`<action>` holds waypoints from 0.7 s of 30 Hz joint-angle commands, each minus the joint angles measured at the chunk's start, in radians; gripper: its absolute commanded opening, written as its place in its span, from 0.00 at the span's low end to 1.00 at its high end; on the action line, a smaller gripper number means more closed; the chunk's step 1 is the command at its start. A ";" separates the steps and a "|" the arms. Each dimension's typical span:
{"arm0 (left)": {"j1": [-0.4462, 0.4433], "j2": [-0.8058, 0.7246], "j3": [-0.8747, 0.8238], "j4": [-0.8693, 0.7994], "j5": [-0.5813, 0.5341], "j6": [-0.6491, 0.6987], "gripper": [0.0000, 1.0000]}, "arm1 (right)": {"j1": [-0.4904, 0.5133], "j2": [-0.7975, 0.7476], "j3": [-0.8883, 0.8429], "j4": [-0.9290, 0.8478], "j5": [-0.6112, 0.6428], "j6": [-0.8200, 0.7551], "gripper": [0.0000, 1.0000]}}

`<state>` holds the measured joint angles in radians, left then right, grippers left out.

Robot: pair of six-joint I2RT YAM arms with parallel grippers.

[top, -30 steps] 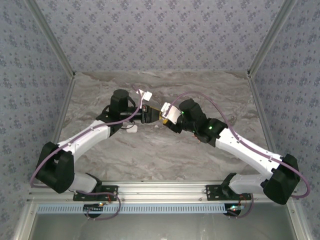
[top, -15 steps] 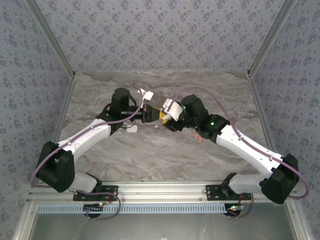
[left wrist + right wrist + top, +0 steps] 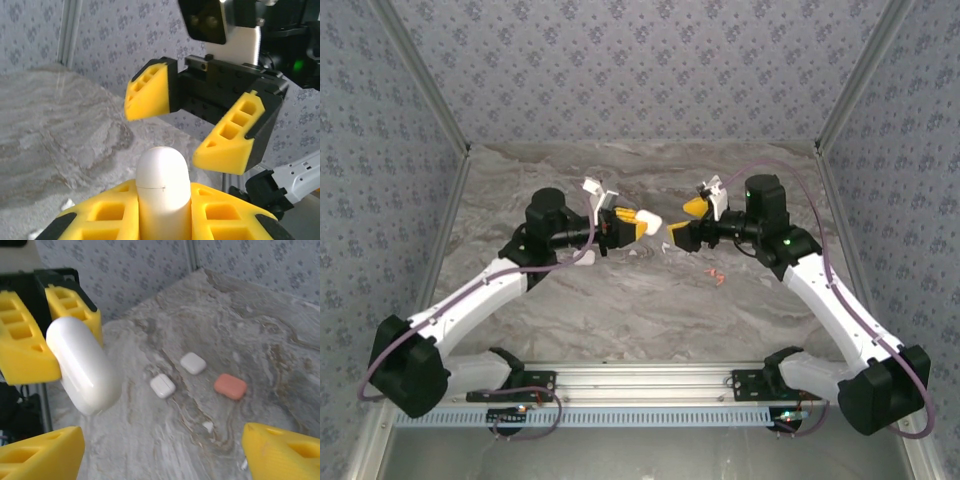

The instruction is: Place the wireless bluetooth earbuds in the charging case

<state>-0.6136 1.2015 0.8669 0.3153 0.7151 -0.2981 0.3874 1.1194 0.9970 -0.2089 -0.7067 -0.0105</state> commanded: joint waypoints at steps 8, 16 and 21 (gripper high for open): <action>-0.027 -0.053 -0.016 0.117 -0.083 0.107 0.00 | 0.040 0.004 0.020 0.151 -0.071 0.077 0.83; -0.030 -0.054 -0.009 0.120 -0.078 0.108 0.00 | 0.051 0.039 0.042 0.162 -0.011 0.086 0.79; -0.031 -0.054 -0.005 0.111 -0.075 0.112 0.00 | 0.037 0.059 0.057 0.168 0.011 0.102 0.73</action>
<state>-0.6369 1.1702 0.8532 0.3931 0.6334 -0.2058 0.4335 1.1698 1.0122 -0.0700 -0.7212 0.0685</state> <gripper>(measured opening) 0.210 0.735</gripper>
